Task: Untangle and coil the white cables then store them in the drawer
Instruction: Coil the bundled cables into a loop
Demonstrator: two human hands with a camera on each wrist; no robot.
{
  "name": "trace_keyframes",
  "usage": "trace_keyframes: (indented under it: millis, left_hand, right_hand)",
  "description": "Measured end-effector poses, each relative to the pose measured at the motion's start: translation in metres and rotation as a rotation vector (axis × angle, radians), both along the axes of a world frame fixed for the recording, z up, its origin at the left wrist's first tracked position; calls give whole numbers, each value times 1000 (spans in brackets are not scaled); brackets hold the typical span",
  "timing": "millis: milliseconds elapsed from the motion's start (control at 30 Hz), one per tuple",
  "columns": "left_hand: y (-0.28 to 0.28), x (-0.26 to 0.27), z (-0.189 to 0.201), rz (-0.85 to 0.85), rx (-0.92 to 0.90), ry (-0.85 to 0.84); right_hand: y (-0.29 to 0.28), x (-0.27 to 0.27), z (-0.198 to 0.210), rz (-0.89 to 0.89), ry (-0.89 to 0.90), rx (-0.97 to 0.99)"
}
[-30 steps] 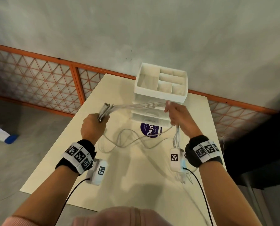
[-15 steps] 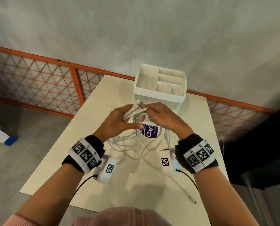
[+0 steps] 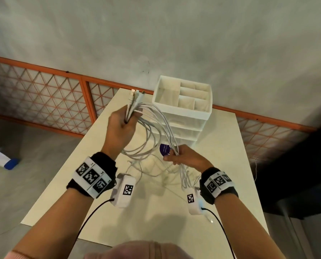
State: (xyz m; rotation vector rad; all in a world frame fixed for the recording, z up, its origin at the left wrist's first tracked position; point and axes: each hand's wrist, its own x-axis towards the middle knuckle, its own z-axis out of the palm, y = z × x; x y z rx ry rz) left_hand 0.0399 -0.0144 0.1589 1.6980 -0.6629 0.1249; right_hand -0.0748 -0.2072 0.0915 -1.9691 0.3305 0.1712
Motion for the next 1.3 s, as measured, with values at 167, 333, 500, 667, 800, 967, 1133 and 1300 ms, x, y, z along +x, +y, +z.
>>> trace_keyframes:
  millis: [167,333,500,667,800,967,1133,1300]
  left_hand:
    - [7,5,-13,36,86,-25]
    - [12,0,-34,81,203,63]
    - [25,10,-52,140,296,48]
    - [34,17,-67,175,377,43]
    - [47,22,-76,142,489,-12]
    - [66,28,-82,47,731,-77]
    - [79,26,-87,-278,876,80]
    - [97,22,-85,-449,1116,199]
  right_hand:
    - [-6,0,-35,-113,43,-176]
    - [-5,12,7,-345,-204,-115]
    - [-10,18,54,-485,-430,-128]
    - [-12,8,61,-411,-409,-192]
    - [-5,-13,23,-181,-172,-295]
    - [13,-43,-53,-118,236,-23]
    - [25,-44,-91,86,517,-192]
    - [27,-11,-95,198,456,-345]
